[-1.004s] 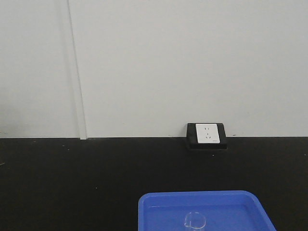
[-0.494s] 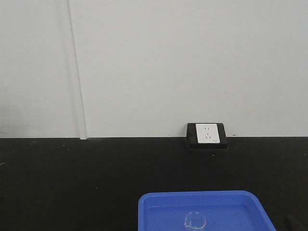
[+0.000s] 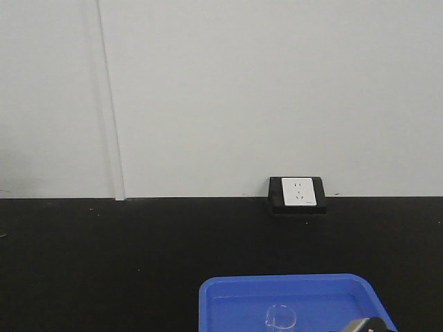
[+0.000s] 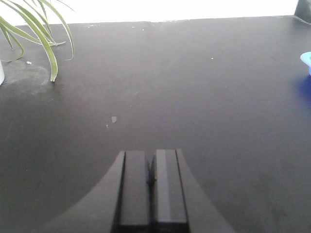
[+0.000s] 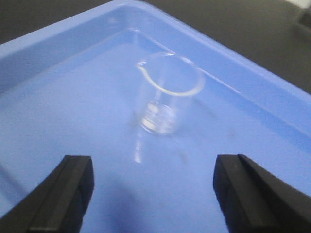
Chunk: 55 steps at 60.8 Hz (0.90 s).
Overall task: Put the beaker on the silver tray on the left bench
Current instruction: 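Lower the right gripper around the clear glass beaker in the blue tray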
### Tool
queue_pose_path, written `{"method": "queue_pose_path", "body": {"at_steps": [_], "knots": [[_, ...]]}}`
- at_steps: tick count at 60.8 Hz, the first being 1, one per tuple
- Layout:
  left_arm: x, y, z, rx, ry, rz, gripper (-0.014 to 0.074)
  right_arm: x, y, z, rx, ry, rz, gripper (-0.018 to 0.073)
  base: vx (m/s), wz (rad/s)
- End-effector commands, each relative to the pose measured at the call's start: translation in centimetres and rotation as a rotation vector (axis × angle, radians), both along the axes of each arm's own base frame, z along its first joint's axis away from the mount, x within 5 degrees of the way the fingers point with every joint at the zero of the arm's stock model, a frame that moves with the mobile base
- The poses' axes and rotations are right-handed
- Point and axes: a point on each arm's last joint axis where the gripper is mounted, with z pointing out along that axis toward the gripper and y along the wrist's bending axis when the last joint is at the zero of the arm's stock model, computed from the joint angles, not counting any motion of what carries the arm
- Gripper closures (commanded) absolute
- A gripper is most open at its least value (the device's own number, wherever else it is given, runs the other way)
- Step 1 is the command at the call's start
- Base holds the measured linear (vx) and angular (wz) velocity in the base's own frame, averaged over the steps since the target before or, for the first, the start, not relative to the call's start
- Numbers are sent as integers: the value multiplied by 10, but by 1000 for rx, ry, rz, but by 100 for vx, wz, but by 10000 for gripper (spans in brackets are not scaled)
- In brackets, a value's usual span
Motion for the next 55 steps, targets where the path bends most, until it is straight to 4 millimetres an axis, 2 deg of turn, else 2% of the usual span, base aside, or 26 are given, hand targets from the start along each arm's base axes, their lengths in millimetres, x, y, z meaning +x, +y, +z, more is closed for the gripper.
{"method": "queue_pose_path", "body": {"at_steps": [1,16,33,45,55], "knots": [[2,0,1,-9,-65,0,595,25,9,10,88,-98,-36,-10,0,0],[2,0,1,-9,-65,0,595,65,20,-1,159,-120,-49,-10,0,0],[2,0,1,-9,-65,0,595,96,31,-15,223,-81,-48,-10,0,0],[2,0,1,-9,-65,0,595,112,38,-21,224,-93,0,-10,0,0],[2,0,1,-9,-65,0,595,115,39,-23,215,-80,-6,29,0,0]]}}
